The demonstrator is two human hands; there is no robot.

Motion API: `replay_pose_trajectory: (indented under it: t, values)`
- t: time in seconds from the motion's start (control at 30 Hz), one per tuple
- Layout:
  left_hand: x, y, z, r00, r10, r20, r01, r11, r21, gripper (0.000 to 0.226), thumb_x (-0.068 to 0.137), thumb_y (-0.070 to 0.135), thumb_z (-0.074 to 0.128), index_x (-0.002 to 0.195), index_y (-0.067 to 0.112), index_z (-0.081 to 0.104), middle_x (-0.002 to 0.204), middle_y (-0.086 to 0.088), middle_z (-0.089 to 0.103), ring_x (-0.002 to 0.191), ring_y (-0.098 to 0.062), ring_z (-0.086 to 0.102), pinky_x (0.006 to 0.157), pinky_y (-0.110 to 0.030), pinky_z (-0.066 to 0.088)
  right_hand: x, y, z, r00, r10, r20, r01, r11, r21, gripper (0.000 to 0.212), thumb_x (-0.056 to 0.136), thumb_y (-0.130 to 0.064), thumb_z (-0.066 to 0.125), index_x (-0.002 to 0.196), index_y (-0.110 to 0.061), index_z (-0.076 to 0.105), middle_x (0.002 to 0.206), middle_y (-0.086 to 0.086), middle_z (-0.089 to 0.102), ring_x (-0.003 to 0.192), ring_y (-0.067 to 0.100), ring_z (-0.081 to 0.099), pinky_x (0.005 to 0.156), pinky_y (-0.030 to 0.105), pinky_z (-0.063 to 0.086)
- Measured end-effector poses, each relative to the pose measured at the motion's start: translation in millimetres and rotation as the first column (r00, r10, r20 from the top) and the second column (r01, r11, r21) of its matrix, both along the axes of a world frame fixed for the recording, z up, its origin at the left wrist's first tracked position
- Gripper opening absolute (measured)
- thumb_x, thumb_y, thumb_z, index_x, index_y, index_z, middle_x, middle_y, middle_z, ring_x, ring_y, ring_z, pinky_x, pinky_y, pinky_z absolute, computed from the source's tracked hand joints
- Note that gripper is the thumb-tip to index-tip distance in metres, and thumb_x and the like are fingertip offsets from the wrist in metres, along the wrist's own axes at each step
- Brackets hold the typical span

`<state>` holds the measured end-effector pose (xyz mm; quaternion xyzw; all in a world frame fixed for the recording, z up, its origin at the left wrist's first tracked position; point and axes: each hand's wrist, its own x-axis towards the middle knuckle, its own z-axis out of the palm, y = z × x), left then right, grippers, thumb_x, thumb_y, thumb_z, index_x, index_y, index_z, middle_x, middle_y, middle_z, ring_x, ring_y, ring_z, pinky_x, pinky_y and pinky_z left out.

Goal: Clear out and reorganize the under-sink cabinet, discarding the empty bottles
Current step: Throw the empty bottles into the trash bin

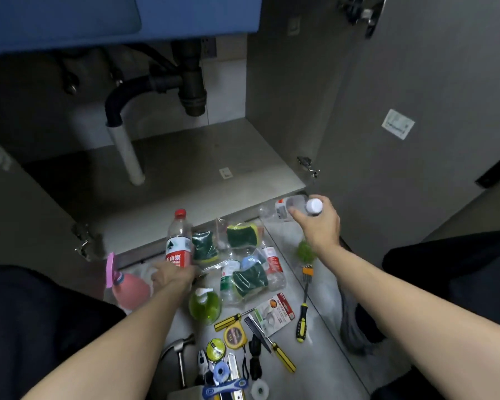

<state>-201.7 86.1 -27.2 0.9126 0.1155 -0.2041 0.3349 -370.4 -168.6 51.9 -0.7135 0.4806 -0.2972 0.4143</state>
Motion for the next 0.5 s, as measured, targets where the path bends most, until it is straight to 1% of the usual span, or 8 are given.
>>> replay_pose_trajectory:
  t: [0.07, 0.1, 0.13, 0.2, 0.27, 0.33, 0.4, 0.5]
  values:
    - [-2, -15, 21, 0.986, -0.155, 0.061, 0.155, 0.988, 0.003, 0.083, 0.065, 0.036, 0.086, 0.121, 0.011, 0.03, 0.106, -0.017, 0.057, 0.088, -0.035, 0.057, 0.079, -0.042, 0.05, 4, 1, 30, 0.994, 0.038, 0.107, -0.036, 0.999, -0.024, 0.045, 0.068, -0.046, 0.085, 0.102, -0.028, 0.062, 0.093, -0.01, 0.068, 0.083, 0.007, 0.062, 0.072, 0.025, 0.046]
    - [-3, -23, 34, 0.973, -0.211, 0.09, 0.213, 0.977, -0.011, 0.079, 0.066, 0.038, 0.085, 0.118, 0.013, 0.031, 0.102, -0.015, 0.058, 0.084, -0.033, 0.057, 0.076, -0.04, 0.05, 6, 0, 46, 0.988, 0.059, 0.142, -0.054, 0.998, -0.041, 0.042, 0.069, -0.046, 0.084, 0.099, -0.027, 0.062, 0.093, -0.009, 0.068, 0.083, 0.006, 0.061, 0.072, 0.024, 0.045]
    - [-5, -32, 47, 0.958, -0.261, 0.12, 0.268, 0.962, -0.051, 0.075, 0.067, 0.038, 0.084, 0.116, 0.015, 0.032, 0.1, -0.013, 0.059, 0.083, -0.033, 0.06, 0.077, -0.041, 0.052, 7, 0, 62, 0.983, 0.072, 0.166, -0.063, 0.996, -0.06, 0.041, 0.07, -0.047, 0.083, 0.098, -0.025, 0.062, 0.095, -0.007, 0.068, 0.086, 0.007, 0.062, 0.074, 0.025, 0.046]
    - [-10, -52, 75, 0.918, -0.341, 0.204, 0.371, 0.918, -0.137, 0.065, 0.068, 0.034, 0.083, 0.113, 0.019, 0.038, 0.098, -0.009, 0.061, 0.083, -0.03, 0.061, 0.076, -0.038, 0.052, 12, -5, 93, 0.979, 0.08, 0.187, -0.061, 0.993, -0.105, 0.04, 0.073, -0.049, 0.079, 0.097, -0.023, 0.062, 0.1, -0.003, 0.068, 0.093, 0.013, 0.063, 0.08, 0.031, 0.049]
    - [-14, -68, 100, 0.865, -0.407, 0.294, 0.467, 0.866, -0.177, 0.059, 0.069, 0.034, 0.079, 0.111, 0.023, 0.04, 0.096, -0.004, 0.061, 0.077, -0.023, 0.059, 0.067, -0.033, 0.046, 19, -12, 122, 0.979, 0.077, 0.191, -0.052, 0.99, -0.135, 0.037, 0.077, -0.048, 0.076, 0.098, -0.022, 0.062, 0.103, 0.001, 0.066, 0.099, 0.019, 0.063, 0.091, 0.04, 0.051]
    - [-20, -81, 119, 0.803, -0.454, 0.386, 0.549, 0.816, -0.18, 0.06, 0.07, 0.041, 0.076, 0.115, 0.026, 0.039, 0.093, -0.001, 0.061, 0.075, -0.02, 0.059, 0.065, -0.032, 0.046, 24, -19, 145, 0.978, 0.074, 0.197, -0.042, 0.986, -0.164, 0.034, 0.081, -0.046, 0.073, 0.102, -0.021, 0.062, 0.107, 0.002, 0.063, 0.101, 0.019, 0.061, 0.097, 0.044, 0.049]
    - [-27, -93, 130, 0.761, -0.465, 0.452, 0.596, 0.776, -0.205, 0.064, 0.073, 0.05, 0.074, 0.121, 0.028, 0.037, 0.096, 0.002, 0.061, 0.078, -0.019, 0.062, 0.069, -0.035, 0.054, 25, -26, 161, 0.977, 0.08, 0.198, -0.042, 0.981, -0.19, 0.033, 0.084, -0.047, 0.07, 0.105, -0.022, 0.061, 0.108, 0.001, 0.06, 0.102, 0.017, 0.059, 0.098, 0.042, 0.047]
    - [-41, -114, 141, 0.761, -0.446, 0.472, 0.622, 0.71, -0.332, 0.071, 0.073, 0.066, 0.068, 0.125, 0.031, 0.036, 0.099, 0.006, 0.061, 0.08, -0.017, 0.065, 0.071, -0.041, 0.059, 16, -36, 174, 0.973, 0.116, 0.2, -0.068, 0.971, -0.229, 0.028, 0.087, -0.047, 0.067, 0.103, -0.026, 0.059, 0.106, -0.002, 0.056, 0.096, 0.009, 0.057, 0.09, 0.034, 0.045]
